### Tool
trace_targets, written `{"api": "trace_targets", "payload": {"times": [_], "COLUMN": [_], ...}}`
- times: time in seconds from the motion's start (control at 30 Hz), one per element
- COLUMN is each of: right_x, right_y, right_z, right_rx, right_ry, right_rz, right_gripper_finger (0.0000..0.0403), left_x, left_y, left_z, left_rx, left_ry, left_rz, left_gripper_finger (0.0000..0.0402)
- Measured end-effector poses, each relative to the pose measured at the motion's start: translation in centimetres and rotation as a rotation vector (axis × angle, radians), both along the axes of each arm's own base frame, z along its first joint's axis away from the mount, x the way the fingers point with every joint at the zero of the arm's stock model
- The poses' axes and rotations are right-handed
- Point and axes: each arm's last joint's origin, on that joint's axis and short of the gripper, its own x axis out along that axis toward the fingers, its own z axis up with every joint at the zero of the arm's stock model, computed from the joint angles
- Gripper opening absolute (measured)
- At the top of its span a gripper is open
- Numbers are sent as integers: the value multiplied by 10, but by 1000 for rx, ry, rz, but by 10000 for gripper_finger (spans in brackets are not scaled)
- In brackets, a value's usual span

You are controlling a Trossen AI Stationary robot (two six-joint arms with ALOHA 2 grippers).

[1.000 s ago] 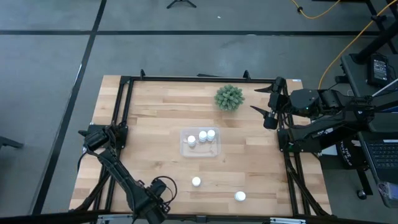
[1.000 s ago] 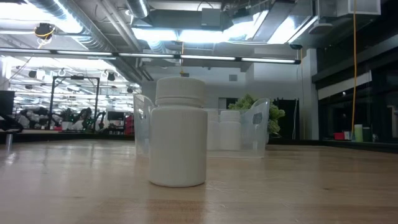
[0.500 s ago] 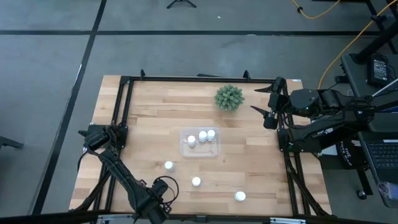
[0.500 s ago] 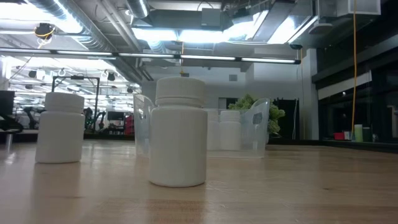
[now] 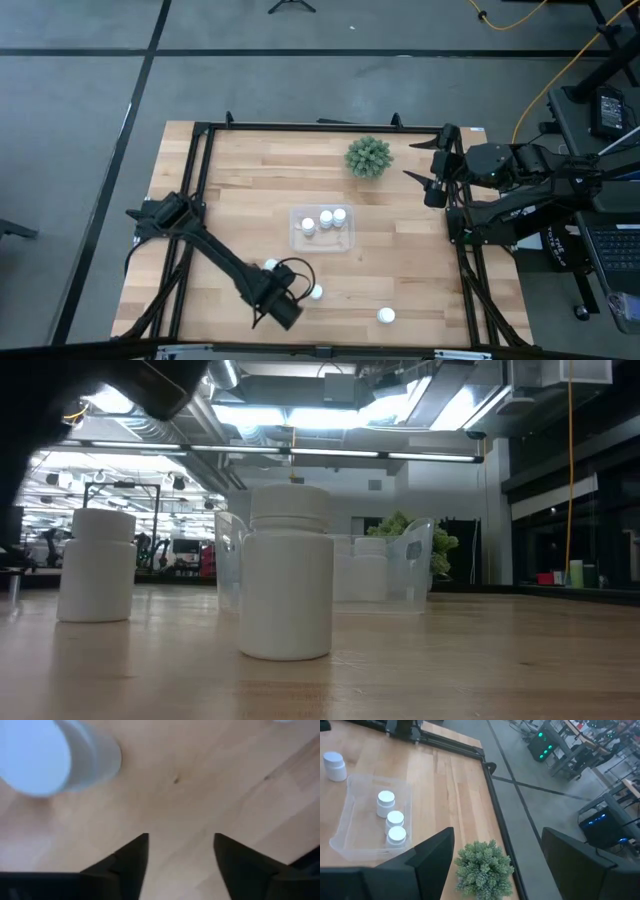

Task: Pick and place pill bottles into a basket
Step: Put the white pill bottle into the transparent bin

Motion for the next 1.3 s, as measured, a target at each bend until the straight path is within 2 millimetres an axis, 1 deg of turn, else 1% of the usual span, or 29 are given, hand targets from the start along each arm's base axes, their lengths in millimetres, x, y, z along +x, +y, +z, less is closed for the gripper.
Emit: {"api": "trace_targets", "payload": {"times": [0.13, 0.23, 0.33, 0.43, 0.67, 0.83, 1.03, 1.23, 1.3], "right_x": [0, 0, -1, -1, -1, -1, -1, -1, -1], "right_y": [0, 0, 0, 0, 0, -4, -8, -11, -12], "right_z": [0, 0, -1, -2, -2, -2, -2, -2, -2], "right_rx": [-9, -9, 0, 0, -9, -8, -6, -6, -7], "right_ry": [4, 4, 6, 19, 23, 24, 23, 23, 23], "right_rz": [4, 4, -1, -2, 1, -23, -49, -73, -80], "right_gripper_finger": [300, 300, 300, 300, 300, 300, 300, 300, 300], "left_x": [5, 4, 3, 4, 14, 18, 15, 5, 3], "left_y": [10, 17, 25, 35, 61, 69, 62, 52, 50], "left_z": [0, 0, 0, 0, 1, 1, 0, -23, -26], "left_rx": [34, 70, 97, 120, 186, 197, 194, 141, 156], "left_ry": [0, 41, 84, 124, 147, 143, 138, 127, 120], "left_rz": [-6, -9, -28, -51, -56, -73, -83, -48, -29], "left_gripper_finger": [289, 329, 358, 376, 389, 389, 389, 389, 389]}}
